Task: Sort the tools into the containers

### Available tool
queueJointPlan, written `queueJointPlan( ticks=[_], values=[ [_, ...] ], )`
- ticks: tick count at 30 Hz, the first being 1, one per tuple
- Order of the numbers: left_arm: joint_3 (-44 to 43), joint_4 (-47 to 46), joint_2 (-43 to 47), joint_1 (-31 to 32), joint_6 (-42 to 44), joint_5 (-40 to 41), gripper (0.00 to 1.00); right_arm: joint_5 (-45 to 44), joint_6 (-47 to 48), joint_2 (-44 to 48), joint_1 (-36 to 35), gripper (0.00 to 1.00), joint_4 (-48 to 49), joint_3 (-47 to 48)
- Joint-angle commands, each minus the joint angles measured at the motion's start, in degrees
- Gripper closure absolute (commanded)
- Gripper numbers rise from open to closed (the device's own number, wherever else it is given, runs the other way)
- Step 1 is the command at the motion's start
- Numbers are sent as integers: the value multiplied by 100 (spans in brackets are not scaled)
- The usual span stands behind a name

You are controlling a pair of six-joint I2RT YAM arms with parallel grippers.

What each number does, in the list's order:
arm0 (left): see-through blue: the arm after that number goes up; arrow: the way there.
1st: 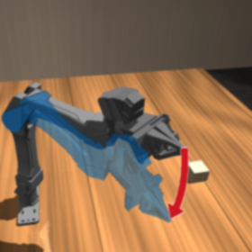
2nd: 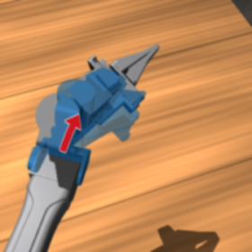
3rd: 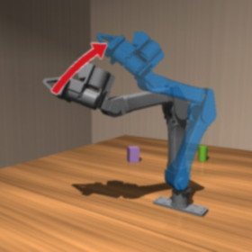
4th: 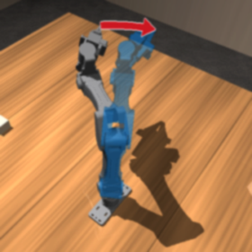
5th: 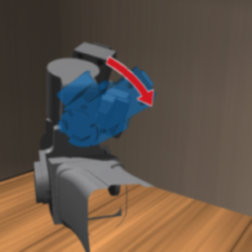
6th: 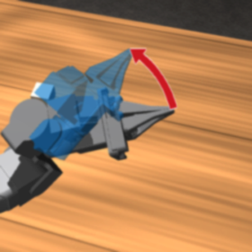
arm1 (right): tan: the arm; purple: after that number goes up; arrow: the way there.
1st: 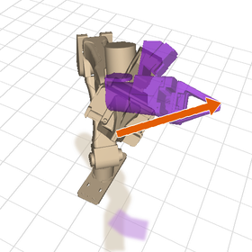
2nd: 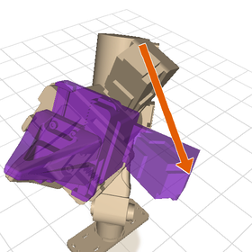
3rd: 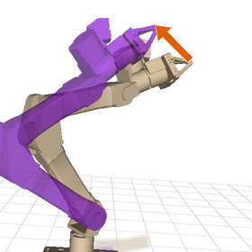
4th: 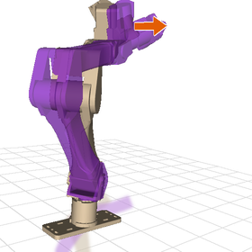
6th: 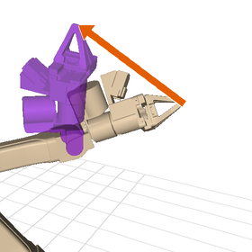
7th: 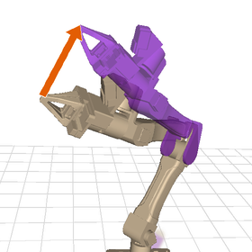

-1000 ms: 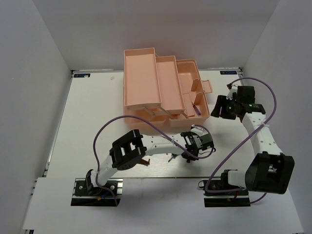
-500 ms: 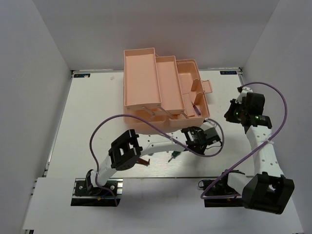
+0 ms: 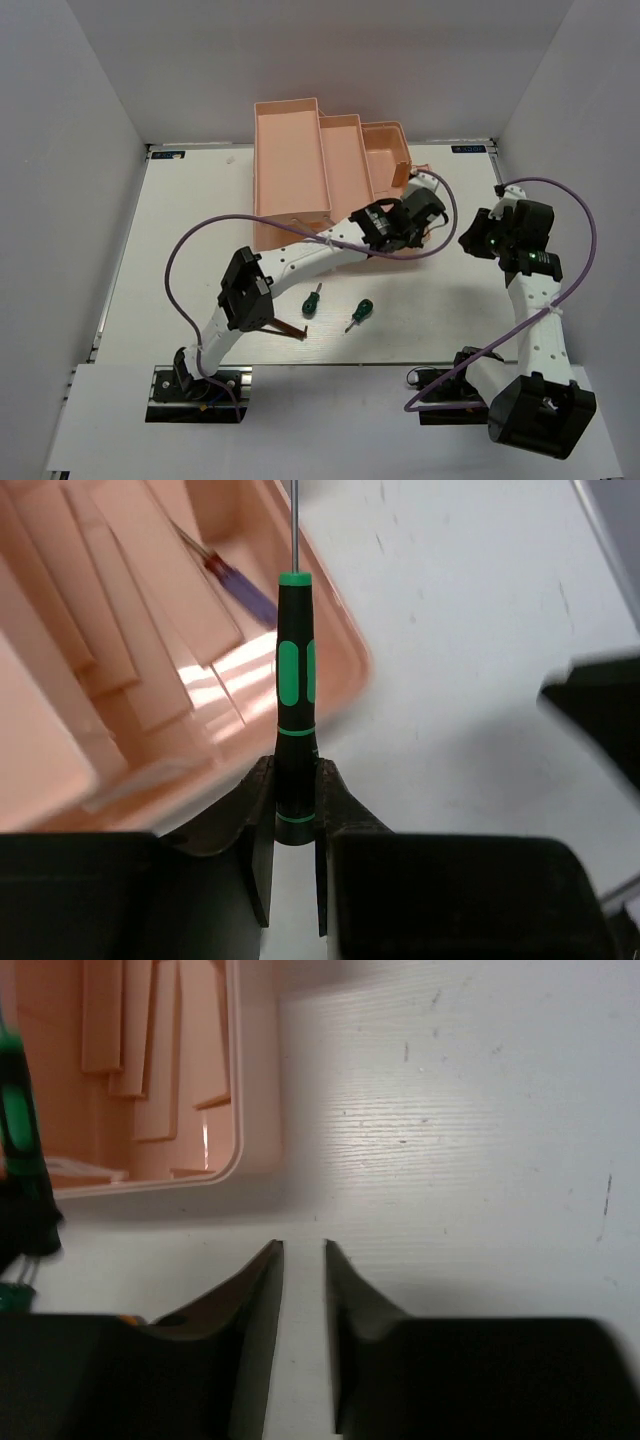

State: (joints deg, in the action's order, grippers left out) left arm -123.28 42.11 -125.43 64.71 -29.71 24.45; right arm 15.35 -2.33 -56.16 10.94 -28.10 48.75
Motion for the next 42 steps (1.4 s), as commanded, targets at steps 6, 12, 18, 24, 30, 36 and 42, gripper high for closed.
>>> queueJointPlan(
  ticks=[6, 12, 18, 24, 30, 36, 42],
  values=[
    [-741, -493, -394, -660, 396, 315, 94, 1310, 479, 281, 49, 49, 270, -305],
    [-802, -642, -579, -837, 571, -124, 63, 2050, 847, 228, 22, 36, 24, -331],
    [-864, -765, -519, -898, 704, -501, 41, 2840, 1050, 228, -30, 41, -178, -366],
    [-453, -932, 243, -829, 757, -704, 39, 3575, 2003, 281, -311, 44, -520, -489],
    [2050, -1371, 2300, -714, 924, -670, 74, 4888, 5424, 299, -838, 40, -1882, -630],
    [5215, -934, 4736, -714, 617, -537, 44, 4443, 7317, -52, -2022, 22, -2280, -674],
    [6711, -335, 5405, -714, 168, -432, 27, 3054, 7431, -579, -3157, 15, -1287, -710]
  ],
)
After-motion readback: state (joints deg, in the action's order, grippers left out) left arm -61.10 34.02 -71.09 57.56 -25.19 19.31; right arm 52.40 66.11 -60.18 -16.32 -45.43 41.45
